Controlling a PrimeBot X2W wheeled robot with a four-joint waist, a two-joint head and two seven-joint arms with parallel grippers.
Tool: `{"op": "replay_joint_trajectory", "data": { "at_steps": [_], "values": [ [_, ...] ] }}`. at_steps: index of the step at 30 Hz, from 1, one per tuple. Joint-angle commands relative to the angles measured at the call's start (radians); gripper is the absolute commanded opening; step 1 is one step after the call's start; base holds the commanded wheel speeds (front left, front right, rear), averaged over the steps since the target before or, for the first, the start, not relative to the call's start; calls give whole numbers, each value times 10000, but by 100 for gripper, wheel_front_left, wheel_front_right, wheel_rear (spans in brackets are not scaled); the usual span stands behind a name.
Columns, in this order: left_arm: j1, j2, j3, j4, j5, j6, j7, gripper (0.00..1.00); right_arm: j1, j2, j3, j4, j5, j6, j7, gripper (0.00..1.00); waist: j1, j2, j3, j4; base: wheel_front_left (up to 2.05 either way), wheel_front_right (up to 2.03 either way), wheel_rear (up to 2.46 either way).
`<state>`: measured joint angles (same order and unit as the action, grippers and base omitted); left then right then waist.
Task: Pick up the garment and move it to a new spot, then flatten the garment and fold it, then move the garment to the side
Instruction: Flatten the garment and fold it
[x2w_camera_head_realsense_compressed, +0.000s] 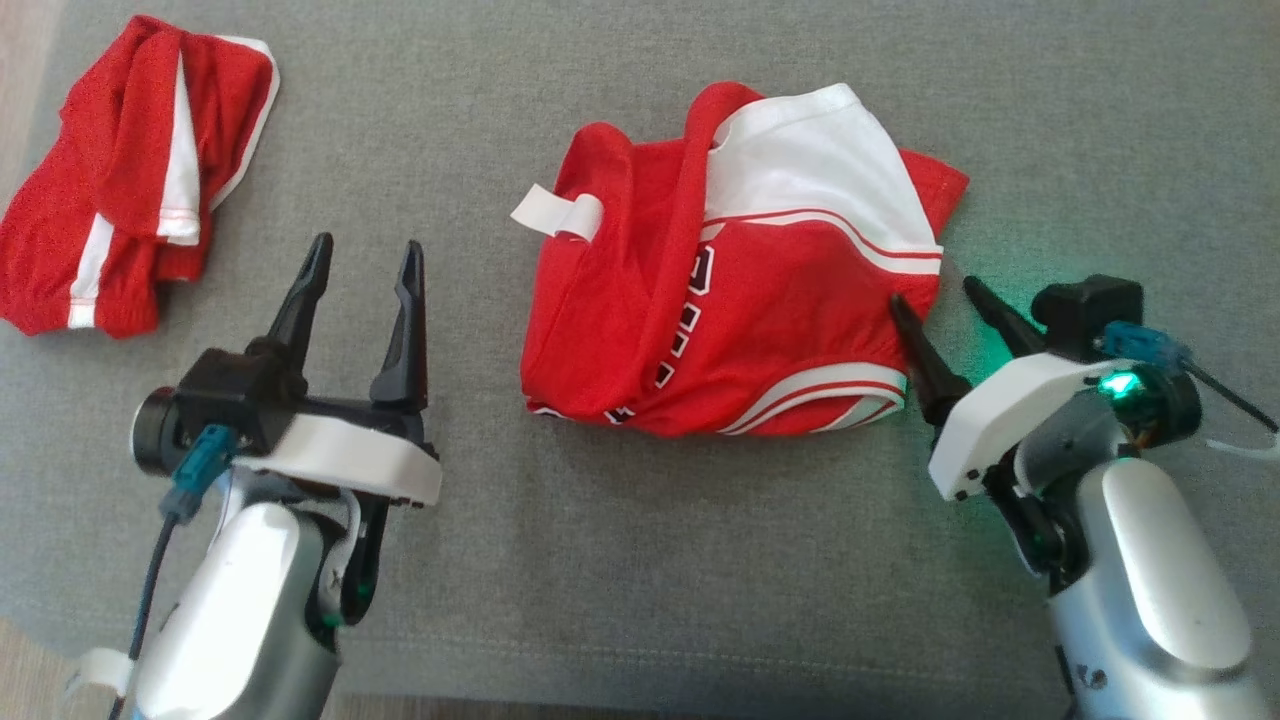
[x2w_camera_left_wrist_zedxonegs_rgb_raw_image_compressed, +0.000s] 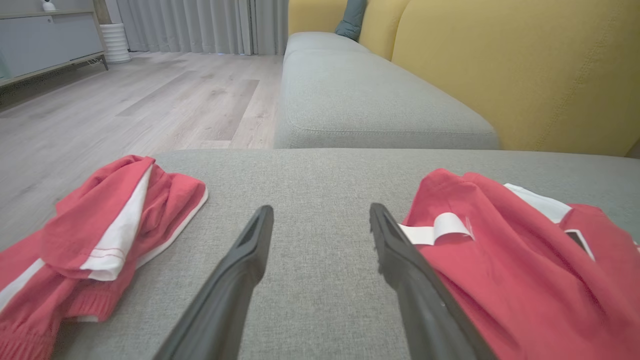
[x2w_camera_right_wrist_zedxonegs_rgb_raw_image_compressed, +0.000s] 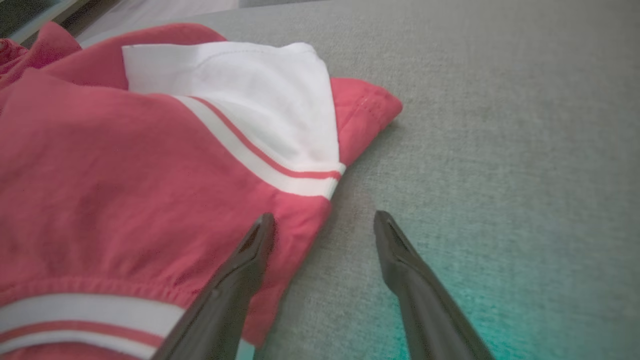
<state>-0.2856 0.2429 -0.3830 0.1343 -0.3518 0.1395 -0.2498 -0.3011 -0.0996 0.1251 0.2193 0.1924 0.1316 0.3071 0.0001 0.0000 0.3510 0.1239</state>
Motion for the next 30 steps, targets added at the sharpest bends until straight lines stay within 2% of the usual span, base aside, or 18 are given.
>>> {"op": "replay_joint_trajectory", "data": {
  "at_steps": [1, 2, 3, 4, 9, 14, 21, 22, 30],
  "values": [
    [-420, 146, 397, -247, 124, -48, -119, 100, -324, 2, 330, -233, 110, -9, -15, 100, -1, 0, 51, 26, 0, 0, 0],
    [-420, 121, 424, -229, 148, -69, -119, 100, -365, -1, 396, -159, 158, -9, 1, 85, -1, 0, 63, 17, 0, 0, 0],
    [-420, 95, 451, -210, 172, -92, -119, 100, -400, 1, 461, -111, 221, -9, -11, 33, -1, 0, 70, 7, 0, 0, 0],
    [-423, 70, 478, -191, 195, -117, -119, 100, -428, -3, 518, -73, 271, -9, -27, 0, -1, 0, 75, -5, 0, 0, 0],
    [-452, -56, 560, -118, 342, -241, -119, 100, -417, -60, 593, -103, 352, -9, -183, 0, -1, 0, 45, -34, 0, 0, 0],
    [-382, -160, 709, -89, 489, -335, -120, 100, -13, -30, 98, -978, 77, -9, -492, 0, -1, 0, -54, -119, 0, 0, 0],
    [-216, -208, 949, -38, 585, -362, -120, 100, 970, 156, -1284, -2301, -234, -9, -482, 0, -1, 0, -257, -356, 0, 0, 0],
    [-216, -208, 949, -38, 585, -362, -120, 100, 970, 156, -1284, -2301, -234, -9, -482, 0, -1, 0, -257, -356, 0, 0, 0],
    [-138, -267, 1092, -27, 667, -415, -120, 100, 2222, 404, -3407, -2750, -482, -9, -458, 0, -1, 0, -341, -494, 0, 0, 0]
  ]
}}
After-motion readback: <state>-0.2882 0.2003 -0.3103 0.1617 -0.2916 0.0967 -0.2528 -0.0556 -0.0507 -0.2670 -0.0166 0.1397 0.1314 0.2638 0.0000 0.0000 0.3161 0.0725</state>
